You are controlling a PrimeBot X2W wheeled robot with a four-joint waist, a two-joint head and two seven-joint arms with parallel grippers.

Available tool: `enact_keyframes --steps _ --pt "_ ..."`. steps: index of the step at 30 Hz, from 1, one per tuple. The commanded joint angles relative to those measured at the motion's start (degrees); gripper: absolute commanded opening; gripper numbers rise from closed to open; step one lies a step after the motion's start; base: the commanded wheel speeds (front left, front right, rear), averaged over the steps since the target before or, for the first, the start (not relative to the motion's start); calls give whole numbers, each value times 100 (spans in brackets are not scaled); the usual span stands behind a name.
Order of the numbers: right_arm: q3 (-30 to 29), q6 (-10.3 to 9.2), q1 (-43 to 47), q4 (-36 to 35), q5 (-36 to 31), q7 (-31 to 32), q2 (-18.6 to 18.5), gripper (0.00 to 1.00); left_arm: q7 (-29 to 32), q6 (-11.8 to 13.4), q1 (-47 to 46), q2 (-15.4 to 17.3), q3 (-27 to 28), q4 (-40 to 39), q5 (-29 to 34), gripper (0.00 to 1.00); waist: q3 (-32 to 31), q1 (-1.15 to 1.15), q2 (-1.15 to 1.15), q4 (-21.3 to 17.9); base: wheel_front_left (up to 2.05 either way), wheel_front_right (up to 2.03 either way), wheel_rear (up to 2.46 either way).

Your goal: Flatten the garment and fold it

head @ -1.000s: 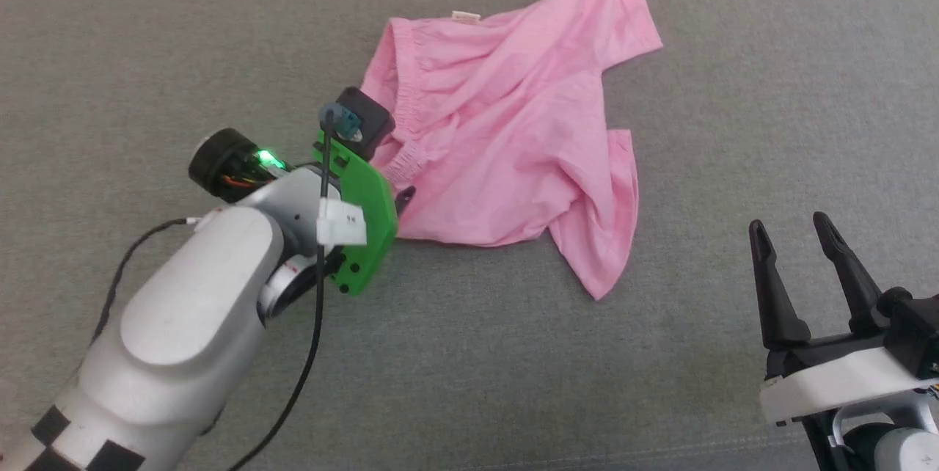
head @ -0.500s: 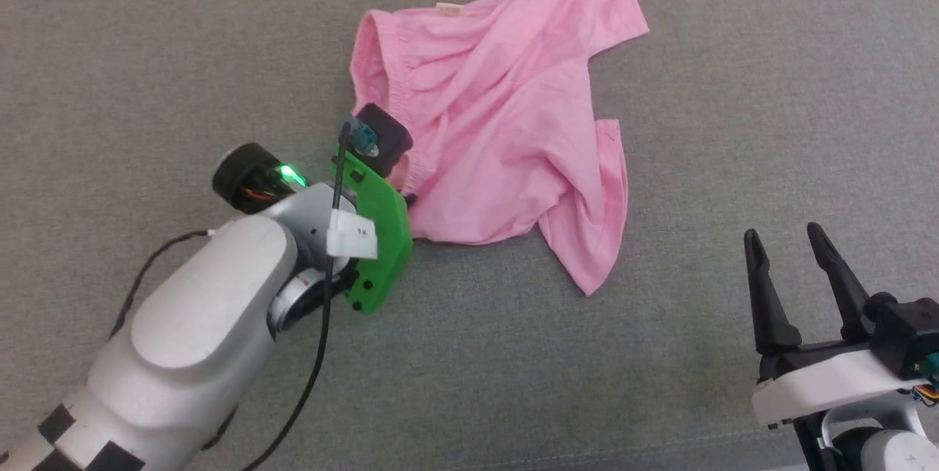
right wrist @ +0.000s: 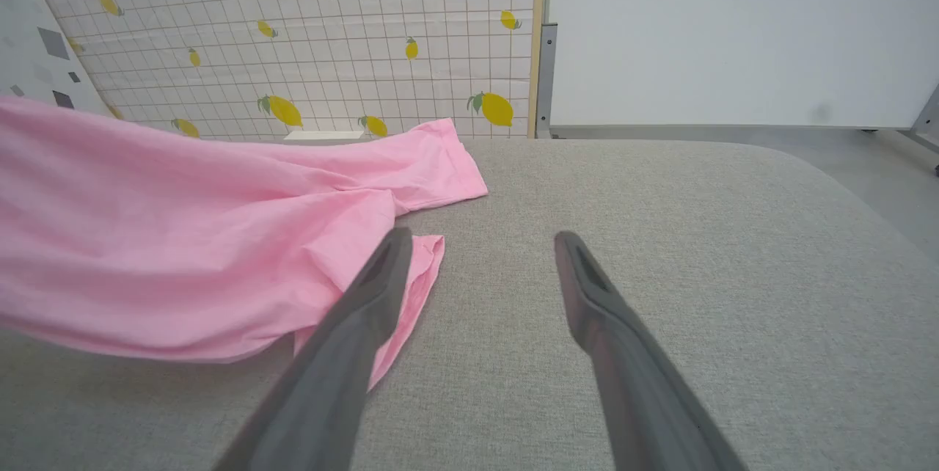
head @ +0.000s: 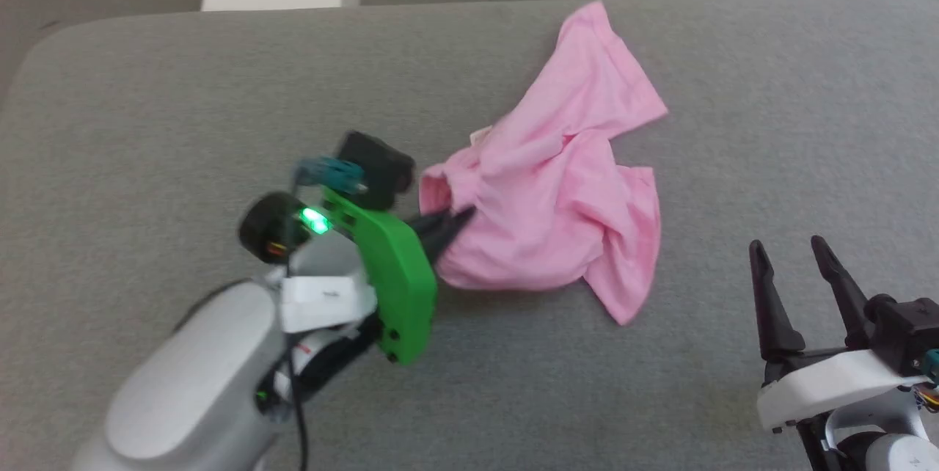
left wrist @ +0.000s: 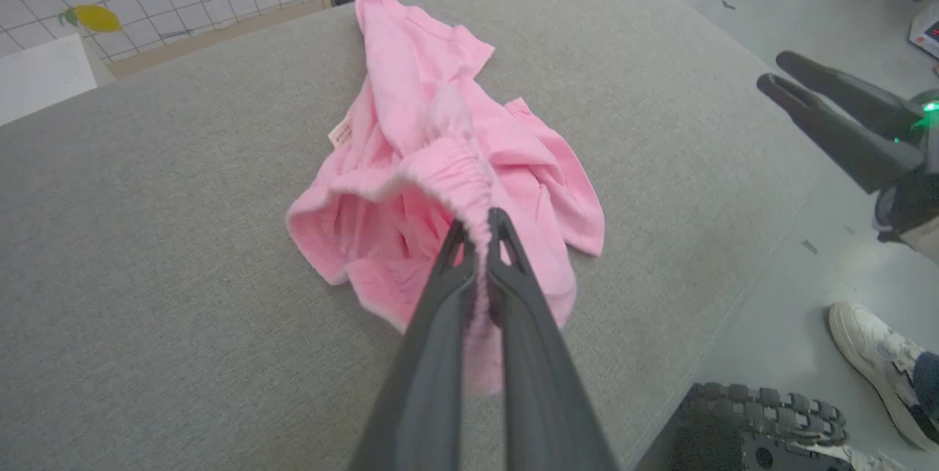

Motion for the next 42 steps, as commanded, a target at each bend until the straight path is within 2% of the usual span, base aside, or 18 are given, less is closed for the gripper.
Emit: enact_keyframes --steps 1,5,10,22,23,24,25,30,34,38,42 --pt "23 -9 57 -35 27 22 21 100 -74 132 67 112 134 -76 36 0 -90 0 0 206 0 0 0" --pt "109 -9 25 -92 29 55 35 100 -210 358 145 377 341 140 237 0 92 0 0 227 0 0 0" --pt "229 -9 -81 -139 22 53 62 100 -463 387 172 651 346 953 619 0 411 0 0 123 0 0 0" --pt "338 -9 -153 -86 -44 -14 126 100 -1143 392 23 485 287 2709 955 0 804 0 0 7 0 0 0" --pt "343 -9 -162 -71 -50 -12 130 100 -1209 416 5 470 280 2845 1000 42 794 0 0 10 0 0 0" --pt "345 -9 -168 -58 -55 -6 133 100 -1264 447 -2 448 281 2955 1026 90 776 0 0 15 0 0 0" --pt "347 -9 -174 -39 -58 3 135 100 -1332 475 -7 407 284 3074 1039 100 744 0 0 24 0 0 0" --pt "305 -9 -171 42 -46 84 142 100 -1886 522 7 213 346 3301 1072 100 484 0 0 128 0 0 0" --pt "270 -9 -122 57 6 288 25 100 -2597 534 94 92 455 3163 1108 100 205 0 0 319 0 0 0" --pt "307 -9 -144 -8 171 707 -268 100 -3434 590 259 94 420 2825 1412 100 -9 0 0 588 0 0 0" --pt "490 -9 -341 -55 488 1480 -680 100 -4190 882 567 143 448 2410 1725 100 -98 0 0 857 0 0 0"
